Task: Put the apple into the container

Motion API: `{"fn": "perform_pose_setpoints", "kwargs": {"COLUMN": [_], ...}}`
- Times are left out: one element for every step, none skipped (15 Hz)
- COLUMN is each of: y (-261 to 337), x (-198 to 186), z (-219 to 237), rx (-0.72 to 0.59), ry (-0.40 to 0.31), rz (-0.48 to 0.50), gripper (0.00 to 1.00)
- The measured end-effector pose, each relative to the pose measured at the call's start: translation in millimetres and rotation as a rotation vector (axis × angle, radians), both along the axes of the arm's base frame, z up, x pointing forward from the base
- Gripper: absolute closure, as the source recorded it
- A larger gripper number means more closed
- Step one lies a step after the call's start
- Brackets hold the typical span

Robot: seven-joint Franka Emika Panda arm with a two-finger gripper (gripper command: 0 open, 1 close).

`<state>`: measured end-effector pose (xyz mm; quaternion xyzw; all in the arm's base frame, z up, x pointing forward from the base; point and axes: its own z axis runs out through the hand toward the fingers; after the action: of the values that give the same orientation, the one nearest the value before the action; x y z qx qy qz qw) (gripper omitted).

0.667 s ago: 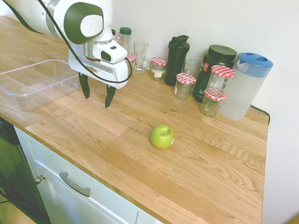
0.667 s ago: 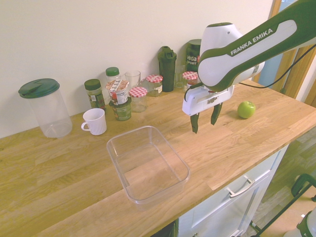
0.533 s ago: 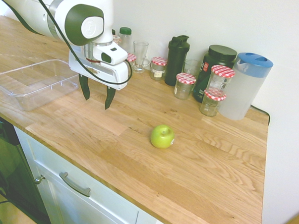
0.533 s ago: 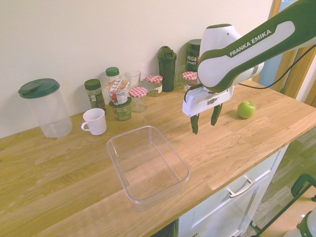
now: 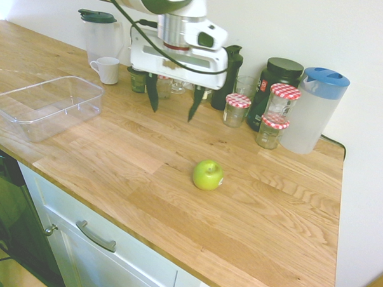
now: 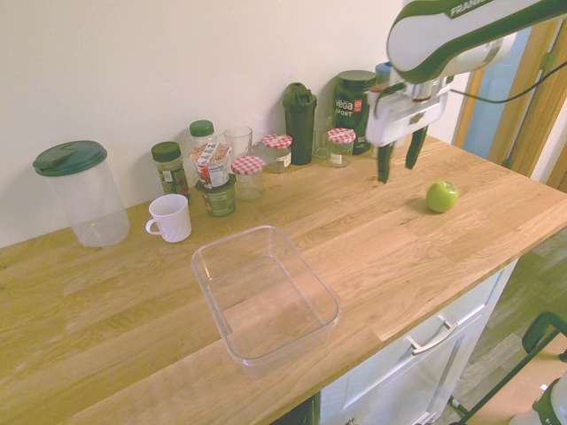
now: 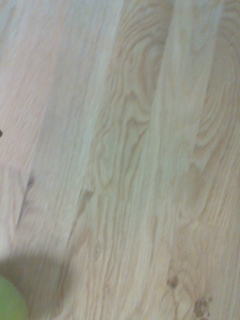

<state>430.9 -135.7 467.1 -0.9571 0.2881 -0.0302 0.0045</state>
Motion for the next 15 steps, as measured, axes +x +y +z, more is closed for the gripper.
{"fn": "perform_pose_setpoints", "kwargs": {"y": [-23,-44,-60,-72,-80,-86,-89,-90,-90,-89,-88,-86,-86,-87,-88], "x": [-6,-12,-15,-16,-15,-13,-11,-8,-6,-4,-3,-3,-2,-2,-1], "z": [-5,-11,-18,-25,-34,-43,-53,-62,-72,-81,-87,-92,-96,-101,-107], "rx": [0.005,0.002,-0.007,-0.021,-0.029,-0.033,-0.038,-0.042,-0.045,-0.044,-0.041,-0.043,-0.051,-0.055,-0.058], "ry": [0.008,0.018,0.025,0.024,0.025,0.030,0.032,0.033,0.039,0.049,0.062,0.073,0.082,0.084,0.084], "rz": [0.039,0.059,0.065,0.060,0.054,0.050,0.048,0.047,0.049,0.052,0.055,0.059,0.062,0.061,0.057], "gripper": [0.00,0.00,0.00,0.00,0.00,0.00,0.00,0.00,0.00,0.00,0.00,0.00,0.00,1.00,1.00]}}
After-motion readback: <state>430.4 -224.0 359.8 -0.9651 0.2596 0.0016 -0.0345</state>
